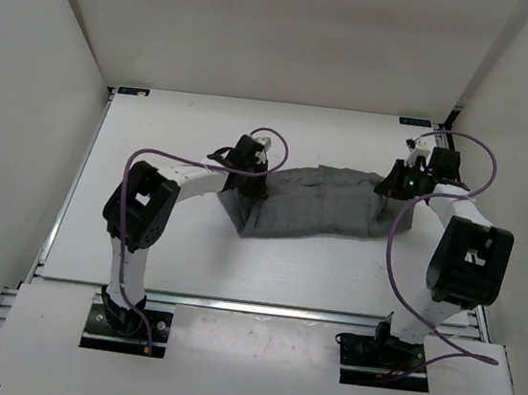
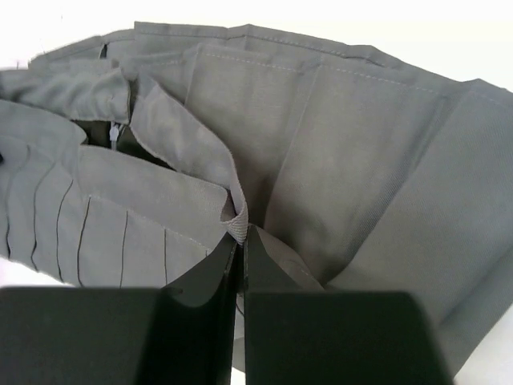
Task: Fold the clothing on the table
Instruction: Fold the skirt
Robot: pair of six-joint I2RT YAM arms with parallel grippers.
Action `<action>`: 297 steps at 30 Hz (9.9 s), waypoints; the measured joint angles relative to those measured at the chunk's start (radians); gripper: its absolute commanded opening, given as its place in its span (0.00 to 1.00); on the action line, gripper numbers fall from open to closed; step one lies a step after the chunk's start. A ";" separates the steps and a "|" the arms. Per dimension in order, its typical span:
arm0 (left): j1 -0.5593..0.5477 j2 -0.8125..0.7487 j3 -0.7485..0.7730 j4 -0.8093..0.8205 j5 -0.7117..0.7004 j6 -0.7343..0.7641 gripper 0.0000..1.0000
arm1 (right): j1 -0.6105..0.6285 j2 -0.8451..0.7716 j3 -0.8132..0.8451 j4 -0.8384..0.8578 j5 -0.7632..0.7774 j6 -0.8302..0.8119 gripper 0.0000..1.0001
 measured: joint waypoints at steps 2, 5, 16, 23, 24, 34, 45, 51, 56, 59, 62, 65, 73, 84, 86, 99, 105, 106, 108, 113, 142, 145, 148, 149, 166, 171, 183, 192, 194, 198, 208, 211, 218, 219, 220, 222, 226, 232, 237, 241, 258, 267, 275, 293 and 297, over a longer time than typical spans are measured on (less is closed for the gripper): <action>-0.009 -0.061 -0.056 -0.002 0.005 0.009 0.01 | 0.000 -0.053 -0.060 -0.021 -0.001 -0.001 0.00; -0.029 -0.167 -0.152 -0.016 0.006 0.024 0.11 | 0.007 -0.177 -0.176 -0.045 0.000 -0.005 0.00; -0.034 -0.424 -0.330 -0.019 0.004 -0.002 0.22 | 0.237 -0.595 -0.408 -0.048 0.054 -0.077 0.00; -0.016 -0.439 -0.401 0.027 -0.001 -0.055 0.08 | 0.191 -0.522 -0.367 -0.047 0.049 -0.039 0.00; -0.016 -0.439 -0.407 0.029 -0.002 -0.060 0.12 | 0.177 -0.508 -0.356 -0.048 0.047 -0.033 0.01; -0.019 -0.402 -0.395 0.056 -0.021 -0.050 0.66 | 0.122 -0.448 -0.304 -0.053 0.027 -0.033 0.00; -0.029 -0.187 -0.238 0.065 -0.027 -0.003 0.67 | 0.143 -0.446 -0.304 -0.047 0.023 -0.023 0.00; -0.041 -0.145 -0.199 0.065 -0.026 0.003 0.11 | 0.137 -0.446 -0.306 -0.046 0.022 -0.018 0.00; -0.043 -0.149 -0.201 0.058 -0.026 0.016 0.00 | 0.114 -0.446 -0.312 -0.043 0.019 -0.003 0.00; -0.043 -0.183 -0.227 0.060 -0.029 0.014 0.00 | 0.096 -0.447 -0.312 -0.045 0.013 0.003 0.00; -0.048 -0.267 -0.286 0.060 -0.029 0.006 0.00 | 0.074 -0.456 -0.312 -0.049 0.000 0.007 0.01; -0.060 -0.383 -0.349 0.075 -0.029 -0.014 0.00 | 0.050 -0.491 -0.312 -0.055 -0.016 0.010 0.00; -0.048 -0.616 -0.455 0.143 -0.042 -0.092 0.00 | 0.063 -0.537 -0.309 -0.038 -0.035 0.007 0.01; 0.060 -0.416 -0.465 0.207 -0.114 -0.219 0.76 | 0.233 -0.209 -0.207 0.131 0.135 0.009 1.00; 0.079 -0.415 -0.494 0.185 -0.159 -0.245 0.98 | 0.259 -0.196 -0.211 0.136 0.189 0.006 0.99; 0.021 -0.427 -0.193 0.034 -0.229 -0.135 0.93 | -0.039 -0.273 -0.224 -0.011 0.130 -0.016 0.89; -0.202 -0.081 0.232 -0.104 -0.135 0.014 0.97 | -0.224 -0.344 -0.415 0.021 -0.187 0.224 0.80; -0.225 -0.017 0.305 -0.132 -0.110 0.032 0.97 | -0.230 -0.357 -0.473 0.058 -0.236 0.280 0.73; -0.253 0.078 0.386 -0.174 -0.079 0.056 0.94 | -0.208 -0.367 -0.569 0.115 -0.332 0.372 0.11; -0.241 0.148 0.320 -0.260 -0.058 0.064 0.89 | -0.106 -0.354 -0.580 0.208 -0.473 0.470 0.00; -0.097 -0.017 0.008 -0.126 -0.069 0.027 0.86 | 0.166 0.181 -0.158 0.131 -0.348 0.426 0.00; -0.088 -0.025 -0.005 -0.120 -0.055 0.031 0.87 | 0.164 0.189 -0.154 0.083 -0.275 0.454 0.00; -0.075 -0.049 -0.037 -0.118 -0.047 0.032 0.88 | 0.163 0.196 -0.152 0.057 -0.206 0.488 0.00; -0.070 -0.056 -0.044 -0.121 -0.046 0.032 0.89 | 0.161 0.198 -0.159 0.060 -0.197 0.508 0.00; -0.095 -0.186 0.025 -0.203 -0.108 0.078 0.94 | 0.030 -0.288 -0.442 0.346 -0.276 0.717 1.00; -0.157 -0.179 0.114 -0.203 -0.095 0.063 0.94 | -0.015 -0.404 -0.627 0.389 -0.301 0.779 0.99; -0.197 -0.076 0.064 -0.238 -0.090 -0.031 0.93 | 0.048 -0.514 -0.873 0.423 -0.198 0.917 0.99; -0.145 -0.187 -0.083 -0.278 -0.201 -0.066 0.93 | 0.101 -0.401 -0.890 0.639 -0.063 1.033 1.00; -0.127 -0.257 -0.149 -0.279 -0.215 -0.087 0.93 | 0.107 -0.341 -0.868 0.708 -0.048 1.049 0.99; -0.088 -0.367 -0.217 -0.278 -0.240 -0.112 0.93 | 0.138 -0.249 -0.810 0.796 -0.003 1.048 0.98; -0.042 -0.396 -0.301 -0.295 -0.273 -0.139 0.93 | 0.204 -0.081 -0.676 0.844 0.080 0.925 0.22; -0.032 -0.396 -0.325 -0.304 -0.283 -0.144 0.93 | 0.216 -0.074 -0.658 0.836 0.108 0.875 0.02; -0.024 -0.396 -0.343 -0.320 -0.302 -0.154 0.93 | 0.199 -0.169 -0.649 0.793 0.137 0.754 0.00; -0.024 -0.396 -0.343 -0.320 -0.306 -0.156 0.91 | 0.192 -0.204 -0.652 0.785 0.138 0.732 0.00; -0.024 -0.396 -0.343 -0.320 -0.310 -0.159 0.92 | 0.186 -0.247 -0.656 0.781 0.137 0.706 0.00; -0.023 -0.396 -0.343 -0.319 -0.317 -0.166 0.93 | 0.179 -0.330 -0.658 0.769 0.130 0.645 0.00; -0.018 -0.396 -0.343 -0.314 -0.320 -0.183 0.92 | 0.188 -0.483 -0.661 0.760 0.059 0.508 0.00; -0.003 -0.409 -0.389 -0.277 -0.320 -0.219 0.92 | 0.278 -0.596 -0.660 0.711 -0.121 0.324 0.00; 0.053 -0.458 -0.514 -0.241 -0.305 -0.243 0.93 | 0.436 -0.637 -0.636 0.643 -0.193 0.149 0.00; 0.090 -0.464 -0.522 -0.222 -0.294 -0.233 0.93 | 0.536 -0.613 -0.554 0.580 -0.210 0.072 0.00; 0.064 -0.428 -0.519 -0.066 -0.239 -0.204 0.91 | 0.692 -0.462 -0.334 0.503 -0.010 0.080 0.00; 0.037 -0.422 -0.540 0.037 -0.183 -0.218 0.91 | 0.853 -0.336 -0.225 0.501 0.026 0.042 0.00; 0.041 -0.493 -0.659 0.187 -0.097 -0.255 0.92 | 0.952 -0.207 -0.192 0.502 0.064 -0.016 0.25; 0.360 -0.909 -0.890 -0.050 -0.037 -0.332 0.92 | 1.102 -0.233 -0.230 0.177 -0.023 -0.421 0.87; 0.499 -1.127 -0.906 -0.141 -0.047 -0.338 0.91 | 1.038 -0.312 -0.196 0.186 -0.050 -0.315 0.93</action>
